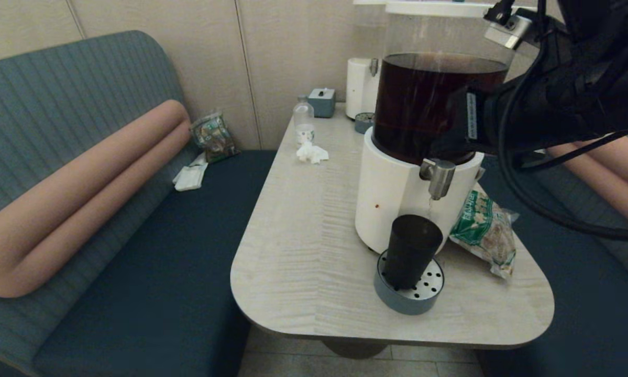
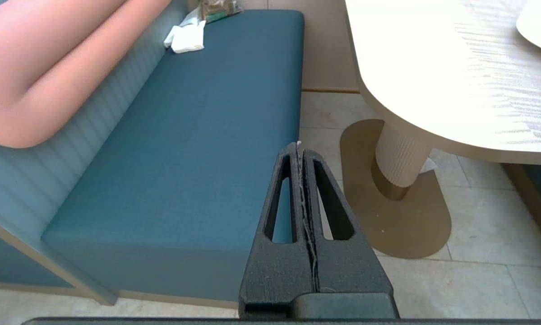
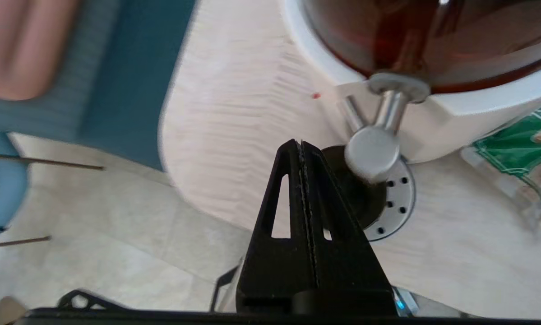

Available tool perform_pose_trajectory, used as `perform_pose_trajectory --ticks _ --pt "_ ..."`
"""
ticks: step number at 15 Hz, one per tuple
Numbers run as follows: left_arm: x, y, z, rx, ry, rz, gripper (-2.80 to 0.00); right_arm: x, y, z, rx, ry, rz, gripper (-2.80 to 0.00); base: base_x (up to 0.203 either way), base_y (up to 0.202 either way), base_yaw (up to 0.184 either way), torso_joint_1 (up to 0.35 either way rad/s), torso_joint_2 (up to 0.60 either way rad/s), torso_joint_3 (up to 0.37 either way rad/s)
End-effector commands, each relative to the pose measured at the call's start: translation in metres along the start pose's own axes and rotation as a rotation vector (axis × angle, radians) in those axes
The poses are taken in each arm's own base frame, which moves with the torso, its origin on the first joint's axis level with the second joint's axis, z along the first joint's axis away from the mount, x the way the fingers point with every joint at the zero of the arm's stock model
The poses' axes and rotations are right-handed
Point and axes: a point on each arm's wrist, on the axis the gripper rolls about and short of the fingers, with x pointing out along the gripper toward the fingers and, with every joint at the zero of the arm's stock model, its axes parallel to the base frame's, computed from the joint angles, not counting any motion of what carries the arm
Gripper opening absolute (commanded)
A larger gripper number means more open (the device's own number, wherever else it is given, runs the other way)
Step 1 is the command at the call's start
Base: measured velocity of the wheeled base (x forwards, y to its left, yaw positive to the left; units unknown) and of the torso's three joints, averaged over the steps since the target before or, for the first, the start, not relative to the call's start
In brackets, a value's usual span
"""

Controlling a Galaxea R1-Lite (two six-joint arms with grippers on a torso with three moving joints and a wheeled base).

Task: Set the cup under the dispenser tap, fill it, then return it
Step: Turn off the faucet

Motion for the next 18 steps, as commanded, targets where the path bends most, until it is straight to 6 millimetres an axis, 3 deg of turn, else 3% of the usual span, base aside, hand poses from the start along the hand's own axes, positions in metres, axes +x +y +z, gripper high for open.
perform_pose_trajectory --ticks 1,18 --pt "0.0 0.0 0.0 0.0 0.002 0.001 -2.8 0.02 -0.001 -0.001 0.001 0.032 -0.027 -2.8 0.0 0.0 0.0 0.0 0.0 0.0" --pt "0.0 0.0 0.0 0.001 0.002 0.0 -2.8 0.035 0.0 -0.003 -0.039 0.03 -0.068 -2.8 0.0 0.0 0.0 0.0 0.0 0.0"
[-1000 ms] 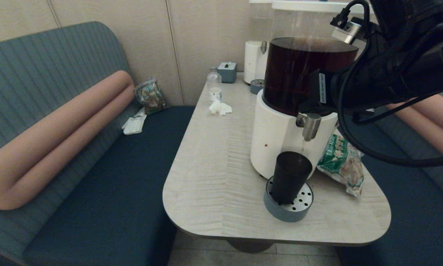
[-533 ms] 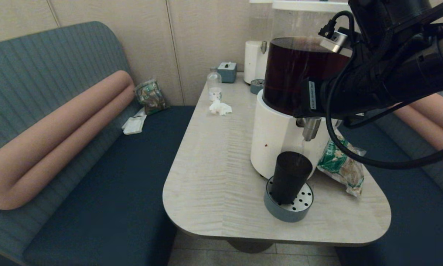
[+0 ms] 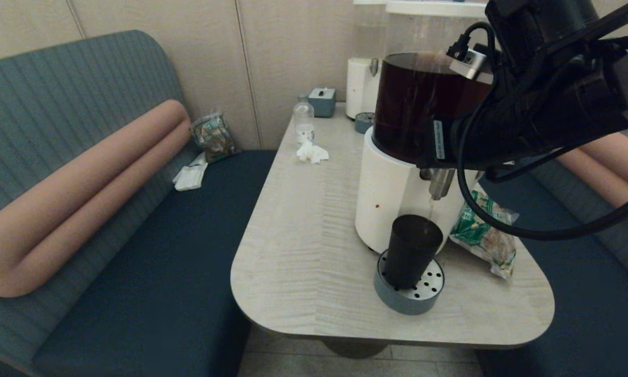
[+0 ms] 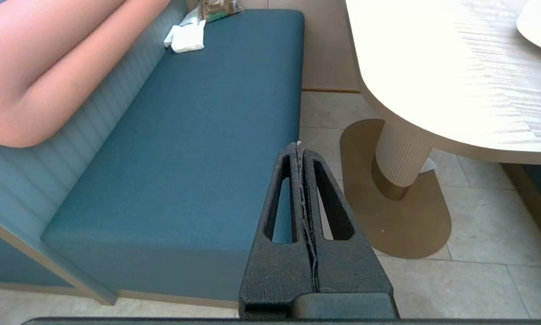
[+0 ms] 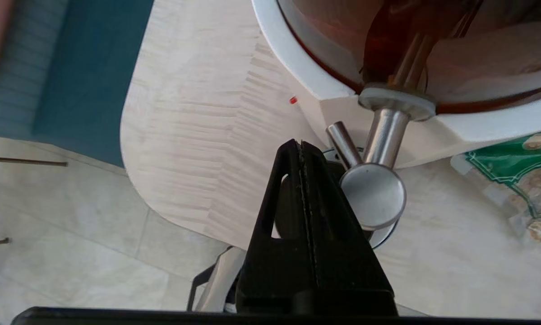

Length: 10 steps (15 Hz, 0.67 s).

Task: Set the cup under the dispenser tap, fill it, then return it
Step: Turn off the faucet

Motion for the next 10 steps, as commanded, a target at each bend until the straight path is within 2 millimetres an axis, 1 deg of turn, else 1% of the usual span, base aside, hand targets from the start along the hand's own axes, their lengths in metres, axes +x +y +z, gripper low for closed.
perform_pose_trajectory --ticks 1,10 --pt "0.0001 0.0 0.0001 -0.001 0.001 0.0 -2.8 0.0012 0.0009 0.0017 -0.012 -0.02 -0.003 -2.8 0.0 0.0 0.0 0.0 0.0 0.0" --pt "0.0001 0.0 0.0001 0.001 0.001 0.0 -2.8 0.0027 0.0023 0.0035 -0.052 -0.051 -0.027 -2.8 0.0 0.0 0.0 0.0 0.0 0.0"
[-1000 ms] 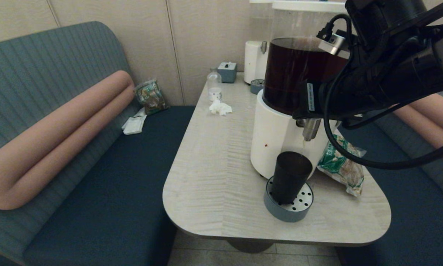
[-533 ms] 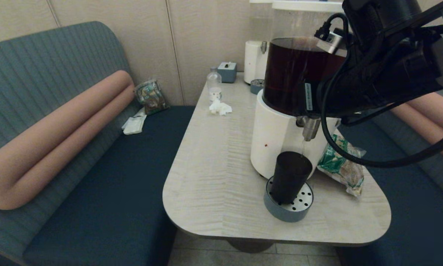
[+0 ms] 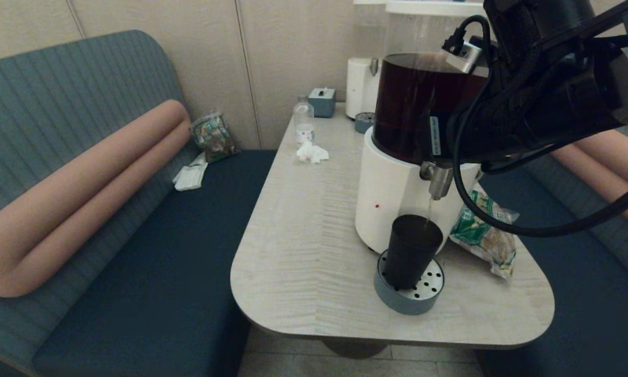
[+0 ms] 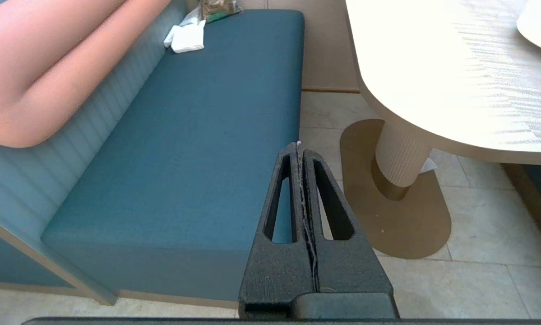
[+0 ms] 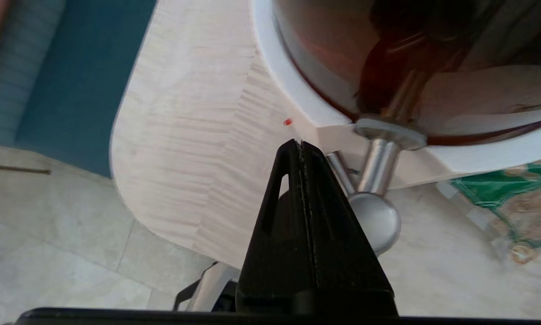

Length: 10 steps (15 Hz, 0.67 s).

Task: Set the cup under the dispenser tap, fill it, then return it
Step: Turn off the faucet

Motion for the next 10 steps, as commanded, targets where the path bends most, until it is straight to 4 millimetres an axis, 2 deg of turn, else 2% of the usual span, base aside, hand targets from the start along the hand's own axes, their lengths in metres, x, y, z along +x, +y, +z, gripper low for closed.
perform_pose_trajectory --ticks 1,10 --pt "0.0001 0.0 0.0001 -0.001 0.001 0.0 -2.8 0.0002 -0.0001 -0.0004 -0.002 0.001 -0.01 -2.8 0.0 0.0 0.0 0.0 0.0 0.0" --pt "0.0001 0.0 0.0 -0.002 0.002 0.001 -2.8 0.0032 -0.0006 -0.0013 -0.008 0.003 -0.03 -2.8 0.0 0.0 0.0 0.0 0.0 0.0"
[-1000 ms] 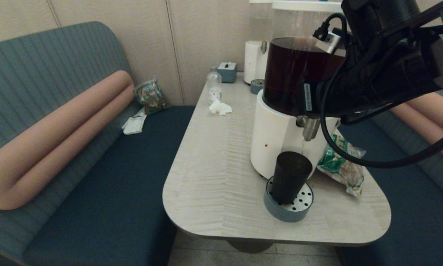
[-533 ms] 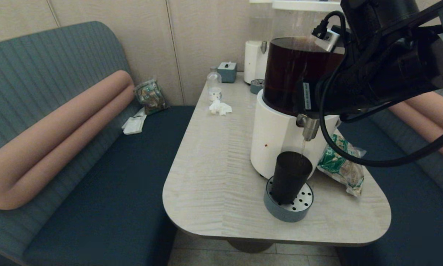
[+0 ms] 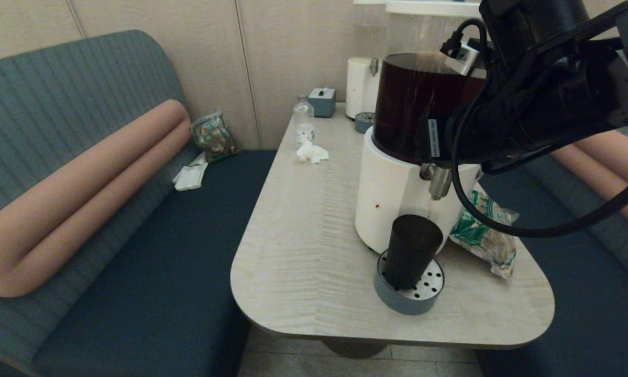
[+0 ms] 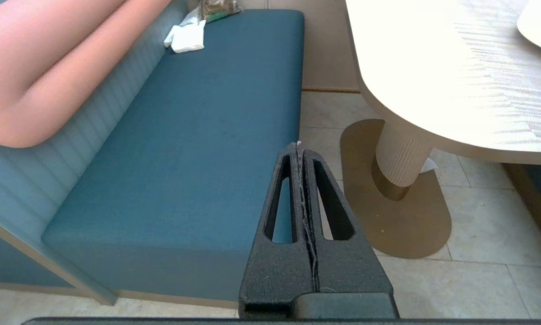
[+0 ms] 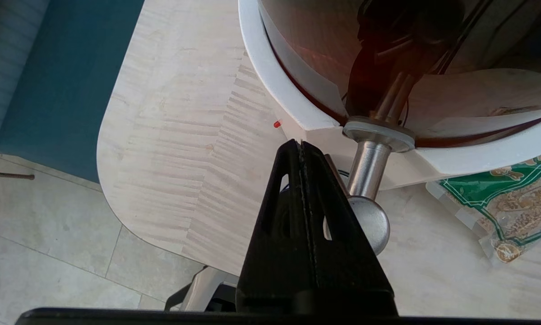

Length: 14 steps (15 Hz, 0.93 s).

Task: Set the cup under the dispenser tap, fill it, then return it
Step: Turn off the faucet

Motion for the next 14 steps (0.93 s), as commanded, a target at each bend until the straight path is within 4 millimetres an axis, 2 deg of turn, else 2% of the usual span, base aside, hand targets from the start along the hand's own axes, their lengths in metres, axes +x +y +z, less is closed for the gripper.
perform_pose_trajectory --ticks 1,4,14 --pt "0.0001 0.0 0.0 0.001 0.002 0.0 -2.8 0.0001 -0.0001 -0.0005 0.0 0.003 -0.005 -2.8 0.0 0.0 0.0 0.0 0.0 0.0" --pt "0.0001 0.0 0.0 0.001 0.002 0.001 -2.8 0.0053 0.0003 -0.0017 -0.003 0.003 -0.033 -2.8 0.0 0.0 0.0 0.0 0.0 0.0" --pt "0.0001 0.0 0.0 0.001 0.002 0.001 -2.8 0.0051 -0.0019 -0.001 -0.022 -0.015 -0.085 -2.8 0.0 0.0 0.0 0.0 0.0 0.0"
